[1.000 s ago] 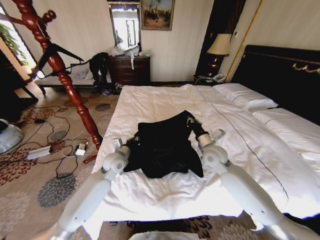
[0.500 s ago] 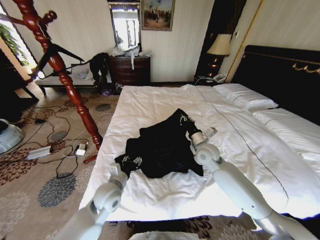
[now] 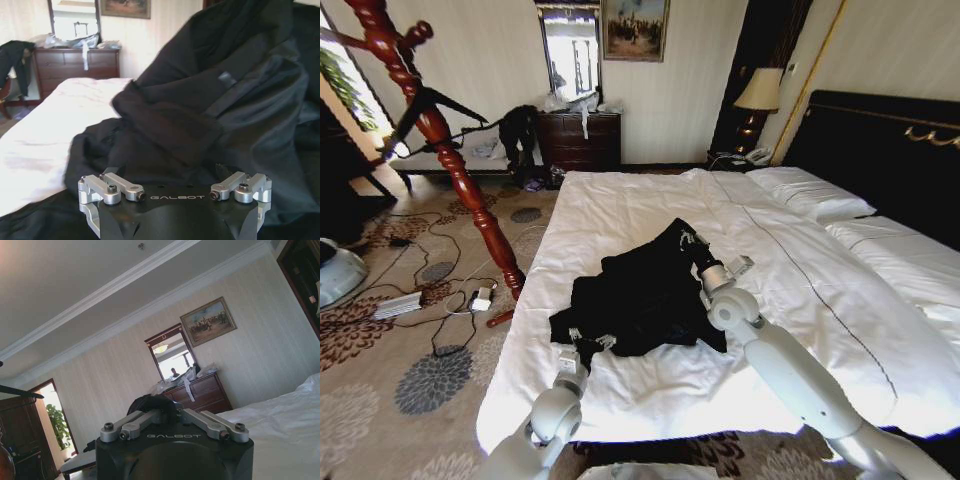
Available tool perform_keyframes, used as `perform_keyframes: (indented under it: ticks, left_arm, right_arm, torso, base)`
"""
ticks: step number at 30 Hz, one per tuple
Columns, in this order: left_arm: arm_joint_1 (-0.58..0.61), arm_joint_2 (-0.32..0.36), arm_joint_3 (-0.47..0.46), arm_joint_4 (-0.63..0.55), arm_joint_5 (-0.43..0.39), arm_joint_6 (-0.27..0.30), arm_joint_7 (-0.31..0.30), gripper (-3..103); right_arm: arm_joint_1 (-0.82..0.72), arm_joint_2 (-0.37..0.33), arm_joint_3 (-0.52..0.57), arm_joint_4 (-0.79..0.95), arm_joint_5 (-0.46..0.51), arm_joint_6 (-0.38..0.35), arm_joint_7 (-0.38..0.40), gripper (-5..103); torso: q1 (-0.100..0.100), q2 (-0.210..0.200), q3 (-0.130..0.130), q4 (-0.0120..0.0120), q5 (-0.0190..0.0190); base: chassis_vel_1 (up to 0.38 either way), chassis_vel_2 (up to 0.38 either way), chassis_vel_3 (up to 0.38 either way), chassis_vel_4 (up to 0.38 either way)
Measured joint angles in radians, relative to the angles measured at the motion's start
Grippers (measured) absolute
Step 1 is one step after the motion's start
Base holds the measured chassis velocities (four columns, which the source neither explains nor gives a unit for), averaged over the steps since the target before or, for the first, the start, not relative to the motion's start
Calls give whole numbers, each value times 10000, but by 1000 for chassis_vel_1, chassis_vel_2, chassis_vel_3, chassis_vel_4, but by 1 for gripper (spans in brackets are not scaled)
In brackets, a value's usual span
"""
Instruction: Pick up the clothes from the bed and hang them on the clothes hanger.
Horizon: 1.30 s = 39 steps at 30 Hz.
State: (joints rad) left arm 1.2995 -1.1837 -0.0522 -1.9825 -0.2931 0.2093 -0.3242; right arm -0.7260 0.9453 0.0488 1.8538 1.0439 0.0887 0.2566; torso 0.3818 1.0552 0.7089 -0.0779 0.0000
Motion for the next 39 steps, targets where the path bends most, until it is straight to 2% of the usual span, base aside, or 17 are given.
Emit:
perform_keyframes:
  ticks: [7, 8, 10, 13, 15, 19, 22, 25, 26, 27, 28, 31, 32, 34, 39]
  left_arm:
    - [-778, -784, 507, 929, 938, -389, 302, 100]
    - [-853, -877, 540, 1030, 1105, -442, 304, 103]
    - [-873, -908, 549, 1065, 1174, -461, 304, 101]
    - [-847, -907, 557, 1093, 1301, -489, 240, 87]
    - [-817, -883, 537, 1070, 1301, -490, 206, 87]
    - [-584, -598, 166, 742, 1175, -493, 67, 66]
    - [-519, -373, -85, 619, 1015, -513, 22, 60]
    - [-584, -193, -331, 604, 816, -634, -4, 43]
    - [-584, -193, -331, 604, 816, -634, -4, 43]
    - [-702, -145, -439, 630, 659, -749, -5, 38]
    - [-798, -117, -496, 637, 467, -817, -5, 38]
    - [-1130, 11, -635, 616, -210, -907, -40, 22]
    - [-1130, 11, -635, 616, -210, -907, -40, 22]
    - [-1337, 134, -724, 572, -490, -951, -49, 11]
    - [-1791, 442, -902, 377, -1190, -949, -60, 1]
  right_arm:
    - [108, 102, -72, -125, -55, 19, -7, 0]
    - [108, 106, -73, -125, -57, 21, -7, 0]
    - [108, 106, -72, -126, -58, 22, -7, 0]
    - [81, 87, -42, -124, -65, 28, -7, 0]
    - [74, 80, -25, -124, -68, 29, -7, 0]
    - [74, 58, 26, -123, -81, 40, -7, 0]
    - [91, 65, 42, -123, -84, 43, -7, 0]
    - [112, 99, 38, -123, -93, 45, -6, 0]
    - [112, 99, 38, -123, -93, 45, -6, 0]
    - [115, 110, 22, -124, -100, 46, -5, 0]
    - [115, 111, 11, -126, -105, 47, -3, 0]
    - [111, 103, -1, -123, -115, 59, 12, 0]
    - [111, 103, -1, -123, -115, 59, 12, 0]
    - [84, 82, 19, -99, -114, 95, 26, 0]
    - [-67, -34, 167, 24, -100, 152, 38, 0]
  torso:
    - [1, 0, 0, -2, -1]
    - [1, 0, 0, -3, 0]
    - [1, 0, 0, -3, 0]
    - [0, 0, 0, 1, -1]
    - [1, -1, 0, -1, -1]
    - [1, 0, 0, 0, -1]
    - [0, 0, 0, 1, 0]
    - [0, 0, 0, 1, -1]
    - [0, 0, 0, 1, -1]
    - [1, 0, 0, 0, -1]
    - [1, 0, 0, 0, -2]
    - [1, -1, 0, -1, -1]
    - [1, -1, 0, -1, -1]
    - [1, 0, 0, 0, -2]
    - [1, -1, 0, -1, -1]
  base:
    - [0, 0, 0, 0]
    - [0, 0, 0, 0]
    - [0, 0, 0, 0]
    - [0, 0, 0, 0]
    - [0, 0, 0, 0]
    - [0, 0, 0, 0]
    - [0, 0, 0, 0]
    - [0, 0, 0, 0]
    - [0, 0, 0, 0]
    - [0, 0, 0, 0]
    - [0, 0, 0, 0]
    - [0, 0, 0, 0]
    - [0, 0, 0, 0]
    - [0, 0, 0, 0]
    - [0, 0, 0, 0]
